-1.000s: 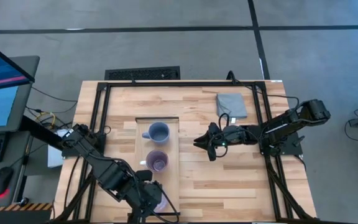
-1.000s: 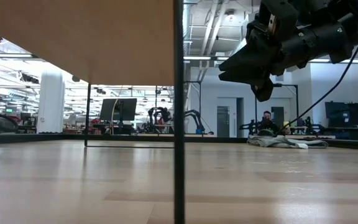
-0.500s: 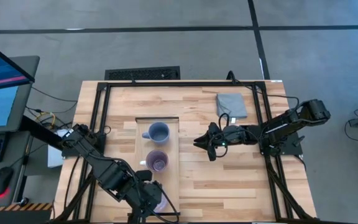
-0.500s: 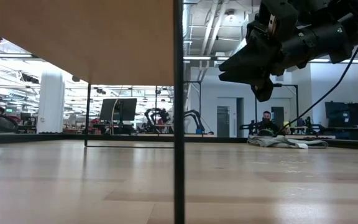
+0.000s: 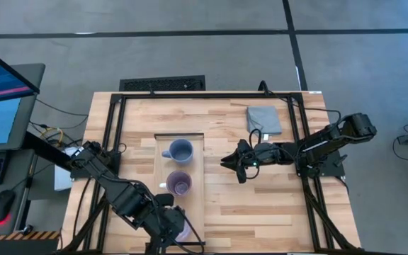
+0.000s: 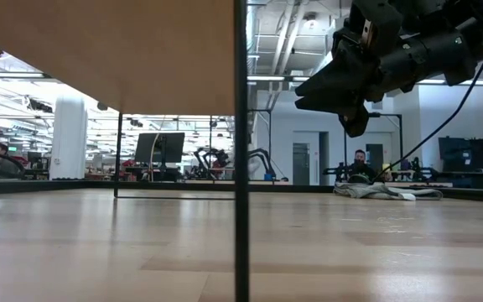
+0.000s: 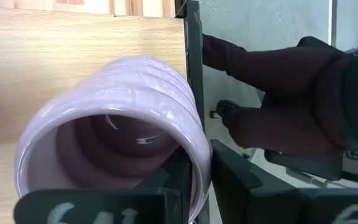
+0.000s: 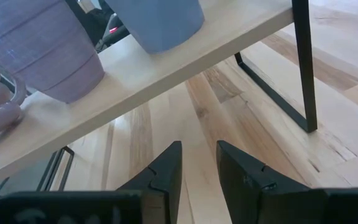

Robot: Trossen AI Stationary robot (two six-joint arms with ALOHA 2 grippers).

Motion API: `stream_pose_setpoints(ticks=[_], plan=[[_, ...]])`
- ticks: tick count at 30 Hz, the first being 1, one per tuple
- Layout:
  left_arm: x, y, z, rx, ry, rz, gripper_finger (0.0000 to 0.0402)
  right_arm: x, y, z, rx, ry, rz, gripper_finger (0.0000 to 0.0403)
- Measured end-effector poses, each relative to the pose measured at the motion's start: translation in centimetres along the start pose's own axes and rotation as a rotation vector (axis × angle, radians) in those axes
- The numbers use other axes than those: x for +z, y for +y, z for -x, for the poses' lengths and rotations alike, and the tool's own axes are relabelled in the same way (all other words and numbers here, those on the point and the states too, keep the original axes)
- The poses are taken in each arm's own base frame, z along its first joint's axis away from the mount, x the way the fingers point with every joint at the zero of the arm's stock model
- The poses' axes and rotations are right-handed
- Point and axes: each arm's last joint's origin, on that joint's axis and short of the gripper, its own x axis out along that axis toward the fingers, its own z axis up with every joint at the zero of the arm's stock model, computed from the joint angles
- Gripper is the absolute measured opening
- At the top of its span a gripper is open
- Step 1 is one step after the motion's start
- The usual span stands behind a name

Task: Stack small to large cups/mugs on shelf
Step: Put the purple mug on the shelf

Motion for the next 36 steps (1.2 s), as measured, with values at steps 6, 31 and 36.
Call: stream_pose_setpoints(ticks=[6, 31, 36], plan=[[0.15, -0.15, -0.01, -0.038, 0.002, 0.003, 0.0044, 0.0, 0.0, 0.0, 0.0, 0.0, 0.0, 0.0123], [0.52, 0.28, 0.09, -0.028, -0.01, 0.03, 0.0044, -0.15, -0.08, 0.0, -0.008, 0.016, 0.002, 0.0123], [0.56, 0.25, 0.09, -0.029, -0.016, 0.029, 0.0044, -0.16, -0.08, 0.0, -0.008, 0.016, 0.002, 0.0123]])
